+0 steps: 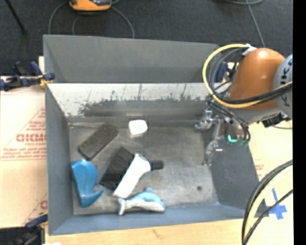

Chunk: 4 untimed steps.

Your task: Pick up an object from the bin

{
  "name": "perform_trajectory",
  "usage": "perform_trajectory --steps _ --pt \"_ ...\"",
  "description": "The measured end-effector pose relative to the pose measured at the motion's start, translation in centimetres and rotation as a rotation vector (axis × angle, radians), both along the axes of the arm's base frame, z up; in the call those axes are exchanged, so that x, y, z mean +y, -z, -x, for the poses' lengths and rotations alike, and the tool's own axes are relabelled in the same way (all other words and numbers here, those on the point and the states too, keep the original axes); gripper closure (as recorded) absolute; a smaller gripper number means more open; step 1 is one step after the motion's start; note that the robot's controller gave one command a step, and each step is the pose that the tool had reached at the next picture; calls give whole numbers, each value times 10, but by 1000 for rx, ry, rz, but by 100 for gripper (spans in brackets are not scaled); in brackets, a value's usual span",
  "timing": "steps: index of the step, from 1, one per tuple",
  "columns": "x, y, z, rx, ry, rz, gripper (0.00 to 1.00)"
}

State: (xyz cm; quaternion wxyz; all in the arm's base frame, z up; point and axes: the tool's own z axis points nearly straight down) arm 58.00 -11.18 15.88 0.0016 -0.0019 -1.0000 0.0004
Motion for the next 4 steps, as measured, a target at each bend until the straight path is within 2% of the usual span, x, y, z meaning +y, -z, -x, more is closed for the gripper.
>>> perform_trajectory --steps 1,2,3,4 --pt "0 -4 -2 -8 -3 1 0" --pt "63 56 10 -11 33 0 0" --pt "89 73 15 -3 -30 -1 0" --pt "100 61 11 -8 89 -1 0"
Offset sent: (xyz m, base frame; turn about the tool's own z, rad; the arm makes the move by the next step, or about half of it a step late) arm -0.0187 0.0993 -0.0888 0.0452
